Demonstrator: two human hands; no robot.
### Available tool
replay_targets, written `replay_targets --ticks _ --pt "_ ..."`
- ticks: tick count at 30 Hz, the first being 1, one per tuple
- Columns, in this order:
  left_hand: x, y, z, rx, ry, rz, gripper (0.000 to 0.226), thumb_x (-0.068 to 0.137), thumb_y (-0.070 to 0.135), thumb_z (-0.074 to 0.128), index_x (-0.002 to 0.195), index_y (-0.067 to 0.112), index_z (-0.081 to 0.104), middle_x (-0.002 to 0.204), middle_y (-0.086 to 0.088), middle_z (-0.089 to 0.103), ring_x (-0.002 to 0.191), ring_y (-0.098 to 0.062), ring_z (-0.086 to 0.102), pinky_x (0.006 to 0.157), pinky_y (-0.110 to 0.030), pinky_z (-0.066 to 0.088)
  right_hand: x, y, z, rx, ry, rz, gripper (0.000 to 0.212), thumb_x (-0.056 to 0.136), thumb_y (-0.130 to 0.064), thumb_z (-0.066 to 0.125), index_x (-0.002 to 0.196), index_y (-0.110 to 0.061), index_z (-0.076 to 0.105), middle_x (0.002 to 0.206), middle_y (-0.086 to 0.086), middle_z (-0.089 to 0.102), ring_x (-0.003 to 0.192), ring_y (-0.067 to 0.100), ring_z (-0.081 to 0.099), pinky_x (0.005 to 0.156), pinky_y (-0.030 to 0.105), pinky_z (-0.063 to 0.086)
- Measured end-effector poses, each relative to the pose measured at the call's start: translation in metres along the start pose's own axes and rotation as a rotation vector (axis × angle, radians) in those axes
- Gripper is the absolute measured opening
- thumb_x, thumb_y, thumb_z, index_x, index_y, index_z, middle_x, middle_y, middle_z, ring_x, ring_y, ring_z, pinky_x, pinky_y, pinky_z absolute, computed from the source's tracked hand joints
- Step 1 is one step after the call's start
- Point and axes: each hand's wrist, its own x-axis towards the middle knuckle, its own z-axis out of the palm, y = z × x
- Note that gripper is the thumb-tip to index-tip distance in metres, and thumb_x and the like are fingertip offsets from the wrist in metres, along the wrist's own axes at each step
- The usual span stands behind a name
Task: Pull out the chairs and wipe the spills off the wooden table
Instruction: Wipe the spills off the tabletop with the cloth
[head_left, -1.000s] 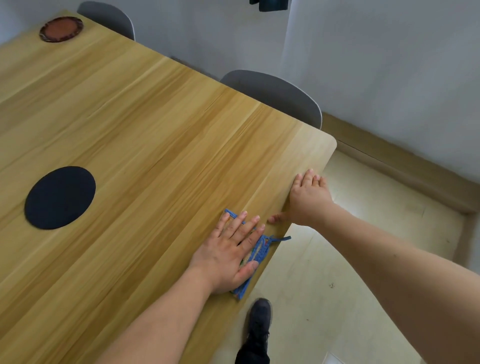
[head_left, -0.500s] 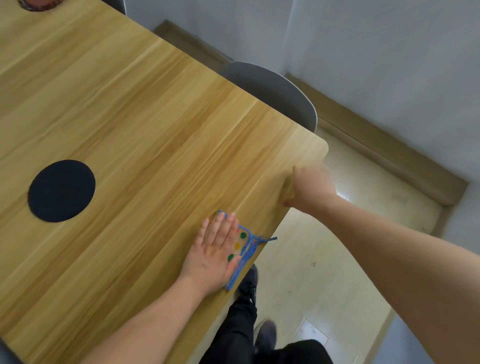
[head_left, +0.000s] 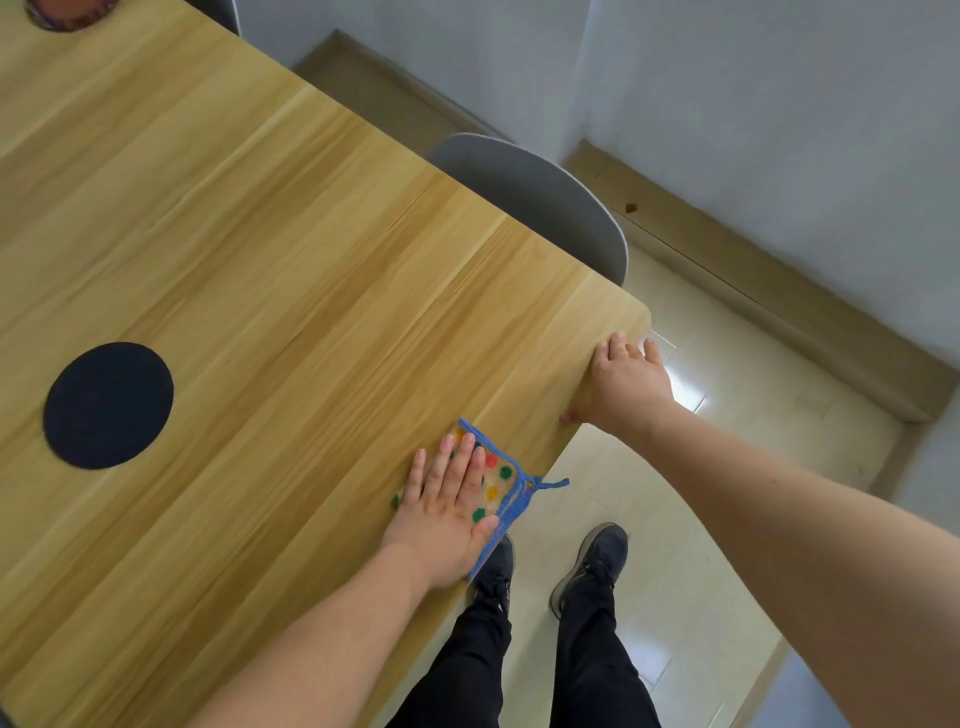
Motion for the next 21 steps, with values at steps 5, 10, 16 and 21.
replay_targets --ticks 5,10,16,21 --pt "0.018 0.009 -0.018 -0.018 -0.073 -0.011 0.073 0.089 0.058 -0.010 0.129 0.016 -0.055 0.142 -0.004 -0.056 0.134 -0.026 -0.049 0.113 -0.054 -0.025 0.013 0.018 -0.019 -0.054 0.129 -0.090 0.068 0.083 -0.062 0.058 0.129 -0.013 0.049 0.118 0.006 0.060 0.111 0.025 0.058 0.114 0.043 0.026" --pt "0.031 0.018 -0.034 0.034 -0.179 -0.027 0.073 0.084 0.058 -0.016 0.126 0.014 -0.057 0.134 -0.004 -0.063 0.127 -0.025 -0.056 0.110 -0.052 -0.030 0.026 0.041 -0.016 0.035 0.105 0.028 0.102 0.077 -0.070 0.058 0.148 -0.006 0.023 0.152 0.013 0.028 0.138 0.031 0.033 0.115 0.045 0.023" --pt "0.061 0.029 -0.053 0.061 -0.199 -0.028 0.075 0.100 0.056 0.006 0.136 0.013 -0.045 0.139 -0.004 -0.058 0.129 -0.024 -0.053 0.111 -0.051 -0.029 0.035 0.053 -0.002 0.128 0.064 0.034 0.106 0.078 -0.072 0.055 0.152 -0.007 0.016 0.158 0.009 0.020 0.145 0.028 0.020 0.118 0.043 0.019" --pt "0.087 0.038 -0.065 0.067 -0.187 -0.031 0.076 0.100 0.057 0.006 0.139 0.013 -0.043 0.144 -0.005 -0.053 0.132 -0.025 -0.050 0.112 -0.052 -0.028 0.041 0.071 -0.006 0.083 0.116 -0.079 0.082 0.079 -0.062 0.062 0.140 -0.012 0.037 0.135 0.002 0.045 0.129 0.023 0.040 0.111 0.039 0.028"
